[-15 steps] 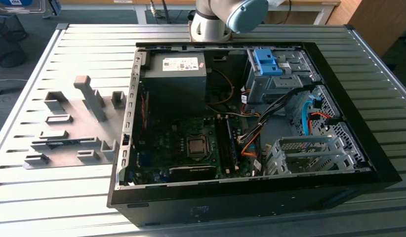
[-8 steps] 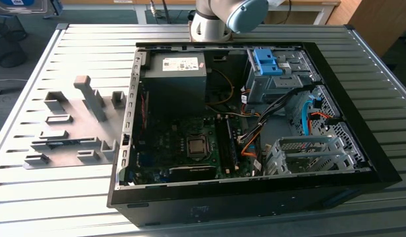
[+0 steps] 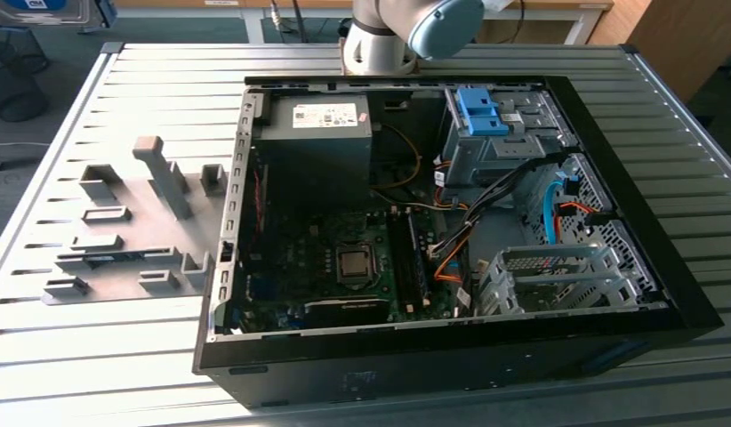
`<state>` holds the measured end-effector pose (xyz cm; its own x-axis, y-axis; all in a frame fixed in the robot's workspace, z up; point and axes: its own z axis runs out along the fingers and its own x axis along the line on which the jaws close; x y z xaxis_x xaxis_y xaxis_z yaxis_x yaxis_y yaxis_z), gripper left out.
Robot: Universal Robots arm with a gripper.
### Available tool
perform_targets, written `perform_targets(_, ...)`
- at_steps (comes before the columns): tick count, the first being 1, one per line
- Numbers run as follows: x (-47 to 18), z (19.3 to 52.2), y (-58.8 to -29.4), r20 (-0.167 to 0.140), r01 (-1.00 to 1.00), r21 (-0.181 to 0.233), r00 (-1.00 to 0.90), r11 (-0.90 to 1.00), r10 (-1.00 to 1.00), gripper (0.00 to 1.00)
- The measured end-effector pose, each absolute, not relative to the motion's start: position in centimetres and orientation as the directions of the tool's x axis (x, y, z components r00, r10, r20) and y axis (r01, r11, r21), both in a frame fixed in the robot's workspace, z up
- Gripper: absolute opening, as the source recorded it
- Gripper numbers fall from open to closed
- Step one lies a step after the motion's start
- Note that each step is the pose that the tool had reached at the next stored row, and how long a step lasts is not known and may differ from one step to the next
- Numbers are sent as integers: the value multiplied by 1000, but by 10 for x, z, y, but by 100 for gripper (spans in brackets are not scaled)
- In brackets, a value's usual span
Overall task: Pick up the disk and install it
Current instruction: 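Pick up the disk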
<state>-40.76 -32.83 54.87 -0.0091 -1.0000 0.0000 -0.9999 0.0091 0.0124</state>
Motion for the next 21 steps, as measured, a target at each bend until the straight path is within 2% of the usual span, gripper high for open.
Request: perform_targets(21, -397, 549, -328, 0, -1000, 12, -9, 9, -1000, 37)
